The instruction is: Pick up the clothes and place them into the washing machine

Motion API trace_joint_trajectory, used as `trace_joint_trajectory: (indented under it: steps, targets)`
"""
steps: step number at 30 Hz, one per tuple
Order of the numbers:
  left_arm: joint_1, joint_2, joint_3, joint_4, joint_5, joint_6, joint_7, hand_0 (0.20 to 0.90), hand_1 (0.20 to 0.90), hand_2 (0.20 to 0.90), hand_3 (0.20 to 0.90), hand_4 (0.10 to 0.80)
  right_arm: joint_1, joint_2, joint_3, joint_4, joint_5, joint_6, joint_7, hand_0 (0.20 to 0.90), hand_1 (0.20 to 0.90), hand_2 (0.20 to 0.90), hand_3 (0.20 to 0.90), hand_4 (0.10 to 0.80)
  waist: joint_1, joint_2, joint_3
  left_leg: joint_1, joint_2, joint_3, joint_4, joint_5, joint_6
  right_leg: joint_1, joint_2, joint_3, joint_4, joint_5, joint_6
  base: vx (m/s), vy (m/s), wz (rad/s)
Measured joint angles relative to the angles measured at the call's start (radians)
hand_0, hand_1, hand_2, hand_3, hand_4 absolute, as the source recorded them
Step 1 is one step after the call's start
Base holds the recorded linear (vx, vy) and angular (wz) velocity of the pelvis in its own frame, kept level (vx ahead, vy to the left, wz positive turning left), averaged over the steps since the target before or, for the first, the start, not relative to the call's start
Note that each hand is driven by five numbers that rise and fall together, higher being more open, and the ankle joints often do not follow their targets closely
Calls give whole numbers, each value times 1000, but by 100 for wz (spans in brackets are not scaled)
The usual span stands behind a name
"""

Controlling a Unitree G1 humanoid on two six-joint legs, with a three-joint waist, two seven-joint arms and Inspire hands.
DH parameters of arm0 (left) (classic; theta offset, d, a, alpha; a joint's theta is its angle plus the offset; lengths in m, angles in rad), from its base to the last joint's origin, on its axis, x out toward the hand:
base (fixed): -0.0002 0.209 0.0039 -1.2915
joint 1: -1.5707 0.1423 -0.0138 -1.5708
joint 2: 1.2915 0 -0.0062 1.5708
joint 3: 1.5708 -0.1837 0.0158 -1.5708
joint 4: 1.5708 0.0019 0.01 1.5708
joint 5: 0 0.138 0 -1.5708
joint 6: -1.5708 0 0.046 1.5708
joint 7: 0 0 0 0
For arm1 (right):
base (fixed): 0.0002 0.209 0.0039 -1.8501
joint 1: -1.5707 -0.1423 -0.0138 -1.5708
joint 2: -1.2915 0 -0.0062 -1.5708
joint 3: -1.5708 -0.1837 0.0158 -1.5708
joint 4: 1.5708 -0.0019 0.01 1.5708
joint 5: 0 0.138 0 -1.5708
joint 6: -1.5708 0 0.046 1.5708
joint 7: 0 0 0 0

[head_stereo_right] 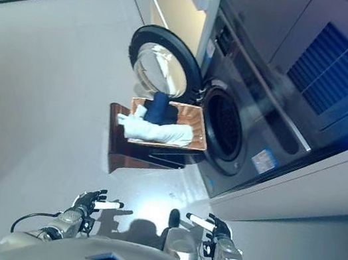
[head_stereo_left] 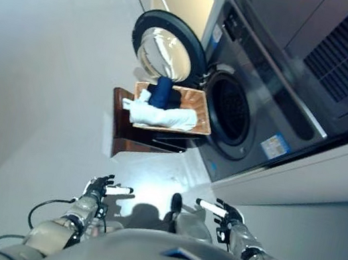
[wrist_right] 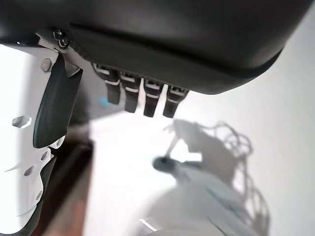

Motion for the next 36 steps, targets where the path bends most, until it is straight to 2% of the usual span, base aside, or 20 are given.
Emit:
trace_joint_trajectory:
  steps: [1,3,4,5,6,7,10,13,15,18,19,21,23,26,30,32,33,34,35,36]
  targets:
    - [-7,-1,3,1,-6,0,2,900,900,900,900,800,3,0,1,-4,0,-4,-8,900,900,900,900,800,-6,-4,1,-37,4,-35,78,22,-29,22,11,-5,-3,-15,-12,158,-202,18]
    - [-11,3,9,-1,-26,-4,11,900,900,900,900,800,8,2,14,11,1,-1,-12,900,900,900,900,800,16,-24,11,-98,-4,-62,232,133,-36,67,16,-12,-13,-37,-42,90,-110,5]
    - [-14,8,10,0,-37,-5,20,900,900,900,900,800,-1,0,35,20,0,-4,-18,900,900,900,900,800,7,-40,30,-136,-26,-73,334,123,-31,98,5,-14,-18,-44,-56,127,-96,6]
    - [-22,10,12,1,-43,-8,22,900,900,900,900,800,-13,-3,51,11,3,-6,-29,900,900,900,900,800,7,-49,43,-200,-56,-53,367,93,0,101,-10,-16,-25,-56,-65,130,-91,6]
    - [-27,11,13,0,-47,-11,28,900,900,900,900,800,-27,-8,51,11,4,-6,-31,900,900,900,900,800,6,-51,55,-228,-68,-40,359,86,8,107,-14,-15,-25,-60,-67,121,-28,23]
    - [-45,15,22,8,-53,-15,33,900,900,900,900,800,-44,-8,56,11,5,-2,-36,900,900,900,900,800,6,-53,82,-268,-74,13,299,48,46,115,-21,-12,-40,-70,-78,93,29,6]
    - [-73,27,25,9,-62,-14,48,900,900,900,900,800,-80,-9,63,11,5,-3,-51,900,900,900,900,800,30,-40,136,-328,-67,74,62,49,61,147,-21,-10,-41,-89,-81,196,119,2]
    - [-72,25,40,11,-69,-11,60,900,900,900,900,800,-88,-11,76,6,4,-5,-51,900,900,900,900,800,37,-1,152,-332,-34,124,-296,141,52,189,10,-18,-46,-124,-69,185,132,-11]
    - [-70,26,45,10,-73,-8,61,900,900,900,900,800,-90,-16,76,5,4,-5,-49,900,900,900,900,800,54,24,149,-327,-38,130,-347,175,62,206,19,10,-42,-128,-46,153,154,-59]
    - [-39,32,43,11,-70,3,59,900,900,900,900,800,-96,-32,78,16,4,-4,-43,900,900,900,900,800,59,49,133,-222,-55,160,-352,201,118,263,13,15,-41,-166,8,171,153,-72]
    - [-37,33,41,14,-67,6,58,900,900,900,900,800,-95,-34,77,22,4,-3,-43,900,900,900,900,800,54,49,130,-202,-62,161,-370,260,175,275,14,20,-40,-174,22,178,162,-33]
    - [-55,68,35,9,-53,4,55,900,900,900,900,800,-76,-26,69,46,4,-2,-27,900,900,900,900,800,50,-28,95,-167,-138,172,-415,257,209,285,-56,19,-37,-195,52,189,199,7]
    - [-72,81,37,10,-50,5,44,900,900,900,900,800,-77,-24,48,58,4,0,-22,900,900,900,900,800,51,-44,82,-157,-161,172,-420,237,228,292,-79,16,-25,-197,60,100,121,13]
    - [-79,119,37,10,-50,4,39,900,900,900,900,800,-83,7,36,54,4,-1,-22,900,900,900,900,800,60,-64,55,-124,-192,156,-420,199,248,268,-96,17,48,-229,95,126,195,6]
    - [-76,118,36,10,-40,6,37,900,900,900,900,800,-104,18,72,32,-14,-3,-4,900,900,900,900,800,79,-27,47,-117,-159,178,-418,187,255,159,-70,29,270,-244,109,-3,124,-8]
    - [-93,140,-2,9,-32,8,38,900,900,900,900,800,-121,21,192,4,-100,-2,2,900,900,900,900,800,83,-33,82,-113,-154,146,-394,184,281,2,-70,33,579,-261,136,-21,86,23]
    - [-98,144,-1,9,-32,8,39,900,900,900,900,800,-124,24,198,0,-120,-2,1,900,900,900,900,800,82,-46,90,-105,-155,145,-401,186,283,-11,-74,33,600,-283,140,40,-17,37]
    - [-99,148,-2,10,-32,7,40,900,900,900,900,800,-133,25,222,-4,-164,2,1,900,900,900,900,800,92,-57,91,-103,-156,136,-419,190,288,-24,-82,-1,518,-303,116,33,-41,22]
    - [-100,148,-2,10,-32,7,40,900,900,900,900,800,-141,21,239,-8,-190,2,1,900,900,900,900,800,100,-63,92,-111,-159,138,-419,188,284,-23,-98,-45,417,-300,111,57,-51,13]
    - [-103,148,2,8,-33,6,40,900,900,900,900,800,-159,18,236,-15,-211,-2,-1,900,900,900,900,800,108,-73,96,-125,-165,148,-415,188,281,-20,-105,-74,274,-273,130,57,-15,19]
